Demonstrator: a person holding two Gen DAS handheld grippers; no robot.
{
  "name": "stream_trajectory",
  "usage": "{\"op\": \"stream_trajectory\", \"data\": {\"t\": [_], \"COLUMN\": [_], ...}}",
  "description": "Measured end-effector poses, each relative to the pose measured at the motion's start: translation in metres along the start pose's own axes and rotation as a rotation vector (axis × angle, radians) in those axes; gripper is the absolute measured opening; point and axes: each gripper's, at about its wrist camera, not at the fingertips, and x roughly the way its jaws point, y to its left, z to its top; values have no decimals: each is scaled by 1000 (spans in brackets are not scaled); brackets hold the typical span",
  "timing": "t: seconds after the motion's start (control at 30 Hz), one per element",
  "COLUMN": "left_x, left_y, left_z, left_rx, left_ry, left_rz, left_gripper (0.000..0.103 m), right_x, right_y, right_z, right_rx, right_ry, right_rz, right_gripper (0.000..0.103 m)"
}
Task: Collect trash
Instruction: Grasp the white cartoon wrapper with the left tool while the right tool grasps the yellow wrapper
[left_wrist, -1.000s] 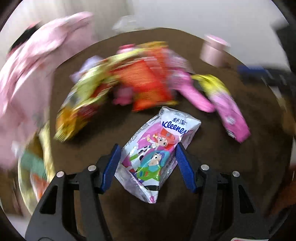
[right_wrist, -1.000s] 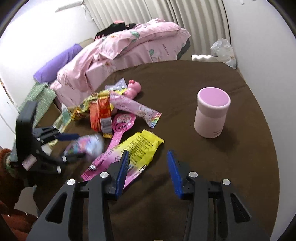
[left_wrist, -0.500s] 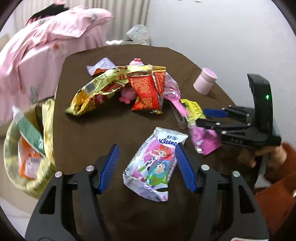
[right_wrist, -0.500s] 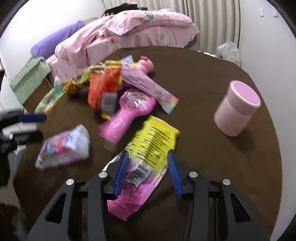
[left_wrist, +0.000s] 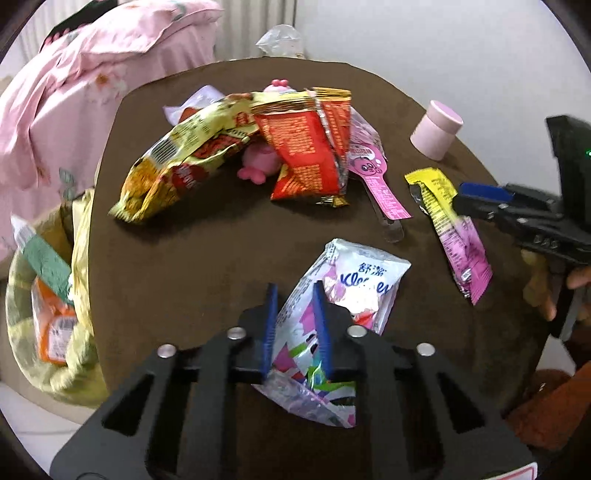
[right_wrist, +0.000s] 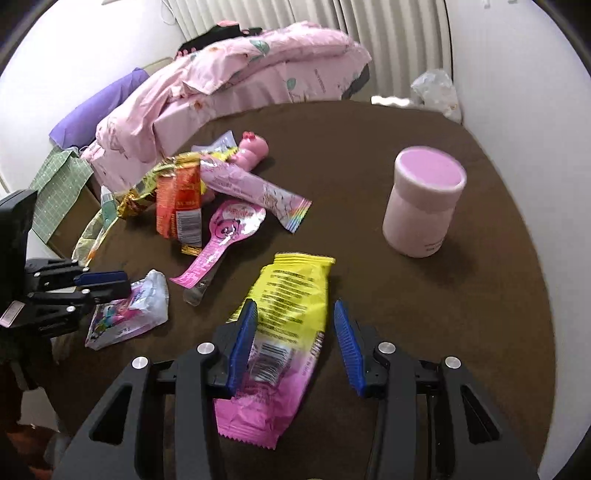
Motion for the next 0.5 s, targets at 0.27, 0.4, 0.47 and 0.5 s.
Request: {"op": "stream_trajectory", "data": {"t": [0.27,0.4,0.47,0.5], "left_x": [-23,-23,-14,-8], "left_y": [-1,-17,-24,-27], "left_z": [1,9,11,13], "left_rx": [16,105,127,133], "left_ry": [-47,-49,-22,-6], "left_rz": [-103,-97,-71,-60], "left_gripper": [41,46,46,46], "right_x": [-4,-21,-27,-30], "right_y": [11,12,9,7], "right_z": [-2,3,7,8], "right_rx": [-32,-55,-45,-41], "right_ry": [23,-31,-51,-61], "right_rz": [160,149,137,130], "right_gripper": [22,21,21,21]}}
